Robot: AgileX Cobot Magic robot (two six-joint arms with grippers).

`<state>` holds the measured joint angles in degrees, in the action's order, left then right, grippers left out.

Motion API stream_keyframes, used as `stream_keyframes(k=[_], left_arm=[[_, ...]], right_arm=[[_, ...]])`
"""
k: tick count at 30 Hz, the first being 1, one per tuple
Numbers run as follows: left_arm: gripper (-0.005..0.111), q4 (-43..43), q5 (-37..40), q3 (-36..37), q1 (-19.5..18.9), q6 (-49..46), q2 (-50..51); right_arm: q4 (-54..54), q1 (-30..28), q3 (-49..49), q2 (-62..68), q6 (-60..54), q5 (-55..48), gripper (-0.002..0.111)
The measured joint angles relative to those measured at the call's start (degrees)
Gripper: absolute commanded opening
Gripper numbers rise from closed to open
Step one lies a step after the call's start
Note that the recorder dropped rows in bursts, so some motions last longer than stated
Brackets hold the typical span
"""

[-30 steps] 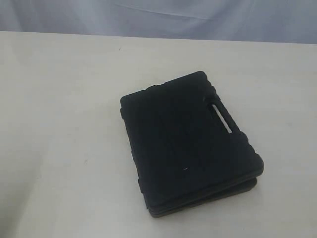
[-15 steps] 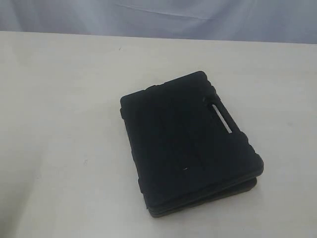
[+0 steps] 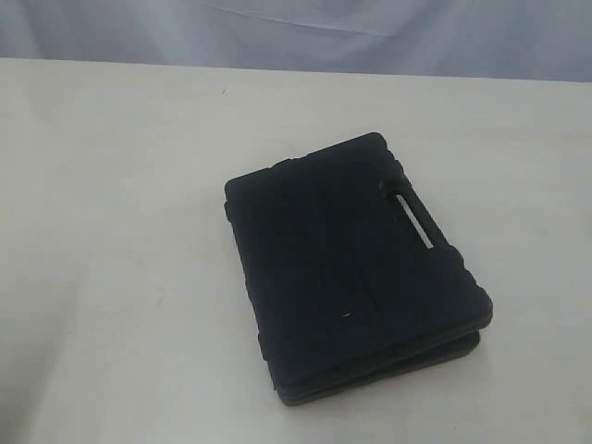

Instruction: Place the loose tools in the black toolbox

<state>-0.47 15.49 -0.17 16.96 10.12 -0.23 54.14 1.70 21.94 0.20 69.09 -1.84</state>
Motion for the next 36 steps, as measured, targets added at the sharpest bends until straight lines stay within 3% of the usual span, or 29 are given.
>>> stream_keyframes(k=[5, 16, 22, 25, 29, 31, 36], left_arm=[[0.0, 0.0, 0.0, 0.0, 0.0, 0.0, 0.0], [0.0, 0.0, 0.0, 0.0, 0.0, 0.0, 0.0], [0.0, 0.0, 0.0, 0.0, 0.0, 0.0, 0.0], [0.0, 0.0, 0.0, 0.0, 0.0, 0.0, 0.0], [0.0, 0.0, 0.0, 0.0, 0.0, 0.0, 0.0], [0.0, 0.0, 0.0, 0.0, 0.0, 0.0, 0.0], [0.0, 0.0, 0.0, 0.0, 0.0, 0.0, 0.0]], right_arm=[[4.7, 0.4, -7.3, 0.1, -1.7, 5.7, -0.001], [5.8, 0.7, -15.9, 0.1, -2.2, -9.3, -0.001], [7.0, 1.2, -16.1, 0.1, -3.1, -9.9, -0.001], [-3.5, 1.8, -16.2, 0.1, -15.9, -10.7, -0.001], [-34.8, 1.9, -16.5, 0.1, -55.5, -11.4, -0.001], [-41.3, 1.9, -16.5, 0.1, -61.9, -11.4, -0.001], [-43.5, 1.9, -16.5, 0.1, -63.7, -11.7, -0.001]])
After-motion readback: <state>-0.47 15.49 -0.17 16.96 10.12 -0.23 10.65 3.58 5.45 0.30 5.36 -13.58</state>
